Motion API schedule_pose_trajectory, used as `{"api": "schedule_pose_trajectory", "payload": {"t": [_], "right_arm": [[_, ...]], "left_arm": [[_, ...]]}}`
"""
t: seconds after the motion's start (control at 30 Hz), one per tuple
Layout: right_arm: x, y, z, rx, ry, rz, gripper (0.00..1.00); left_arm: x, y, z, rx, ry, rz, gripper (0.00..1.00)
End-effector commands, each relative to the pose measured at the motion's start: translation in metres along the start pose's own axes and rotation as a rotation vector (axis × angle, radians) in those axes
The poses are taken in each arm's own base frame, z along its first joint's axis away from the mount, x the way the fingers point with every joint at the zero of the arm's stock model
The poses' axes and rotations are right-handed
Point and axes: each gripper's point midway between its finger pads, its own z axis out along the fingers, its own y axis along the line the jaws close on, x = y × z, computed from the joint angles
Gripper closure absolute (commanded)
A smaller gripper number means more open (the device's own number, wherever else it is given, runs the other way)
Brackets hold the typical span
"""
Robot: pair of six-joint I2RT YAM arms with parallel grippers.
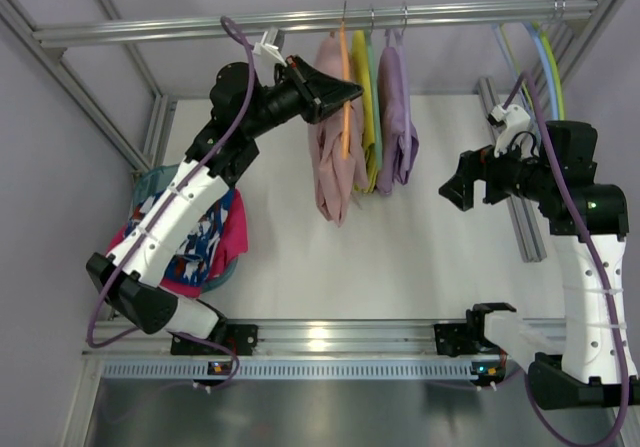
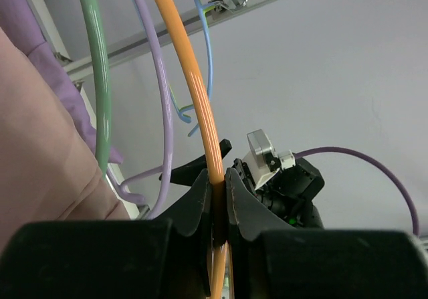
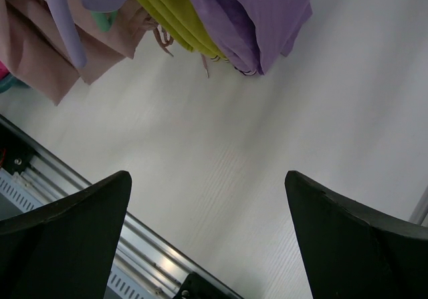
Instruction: Remove the trousers from the hanger
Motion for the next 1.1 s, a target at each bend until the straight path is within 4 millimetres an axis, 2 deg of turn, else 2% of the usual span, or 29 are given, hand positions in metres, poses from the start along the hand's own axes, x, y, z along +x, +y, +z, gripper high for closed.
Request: {"api": "schedule_pose_trajectory", "payload": {"t": [0.0,0.17,0.27,0.3,0.33,0.4,0.43,0.47,0.5,0.53,0.57,0.63,0.67,0.73,0.77,0.83,0.87,0.93,1.0,1.03,1.07], "right_arm": [[-0.013,0.003,-0.003,-0.001,-0.05,-0.05,0.0],[-0.012,0.004,-0.004,0.001,-0.048,-0.054,0.01],[-0.013,0.003,-0.004,0.002,-0.05,-0.052,0.01],[-0.013,0.004,-0.004,-0.001,-0.051,-0.055,0.01],[-0.013,0.003,-0.005,0.002,-0.051,-0.056,0.01],[-0.012,0.004,-0.004,-0.001,-0.047,-0.056,0.01],[-0.011,0.003,-0.003,-0.002,-0.045,-0.054,0.01],[-0.011,0.003,-0.003,-0.002,-0.044,-0.051,0.01],[-0.012,0.003,-0.002,-0.003,-0.046,-0.053,0.0],[-0.012,0.003,-0.002,-0.005,-0.044,-0.05,0.01],[-0.013,0.003,-0.002,-0.005,-0.047,-0.05,0.01],[-0.013,0.004,-0.001,-0.012,-0.049,-0.049,0.01],[-0.014,0.005,-0.001,-0.02,-0.048,-0.046,0.01],[-0.018,0.01,-0.002,-0.046,-0.063,-0.048,0.01],[-0.02,0.012,-0.001,-0.056,-0.069,-0.039,0.01],[-0.026,0.02,-0.003,-0.089,-0.092,-0.037,0.01],[-0.033,0.023,-0.005,-0.1,-0.119,-0.024,0.01],[-0.045,0.034,-0.008,-0.15,-0.16,-0.014,0.01],[-0.062,0.046,-0.013,-0.203,-0.223,0.021,0.01],[-0.068,0.052,-0.015,-0.228,-0.244,0.029,0.01],[-0.082,0.057,-0.016,-0.253,-0.289,0.055,0.01]], "left_arm": [[-0.066,-0.095,-0.018,0.226,-0.276,0.086,1.0],[-0.069,-0.106,-0.022,0.248,-0.286,0.075,1.0],[-0.068,-0.104,-0.027,0.218,-0.288,0.039,1.0],[-0.065,-0.101,-0.027,0.223,-0.281,0.046,1.0],[-0.062,-0.116,-0.035,0.282,-0.279,0.081,1.0],[-0.046,-0.114,-0.037,0.311,-0.227,0.144,1.0],[-0.041,-0.12,-0.043,0.337,-0.217,0.165,1.0],[-0.034,-0.109,-0.042,0.318,-0.2,0.188,1.0],[-0.023,-0.108,-0.044,0.328,-0.162,0.214,1.0],[-0.018,-0.113,-0.054,0.347,-0.166,0.264,1.0],[-0.013,-0.098,-0.053,0.325,-0.153,0.268,1.0],[-0.005,-0.097,-0.063,0.326,-0.151,0.297,1.0],[0.0,-0.083,-0.062,0.302,-0.14,0.309,1.0],[0.007,-0.079,-0.069,0.298,-0.131,0.332,1.0],[0.012,-0.067,-0.069,0.277,-0.12,0.332,1.0],[0.02,-0.066,-0.077,0.284,-0.108,0.359,1.0],[0.025,-0.054,-0.076,0.264,-0.095,0.358,1.0],[0.033,-0.051,-0.085,0.27,-0.083,0.381,1.0],[0.041,-0.038,-0.088,0.254,-0.059,0.394,1.0],[0.044,-0.04,-0.094,0.265,-0.059,0.422,1.0],[0.049,-0.033,-0.095,0.258,-0.046,0.43,1.0]]}}
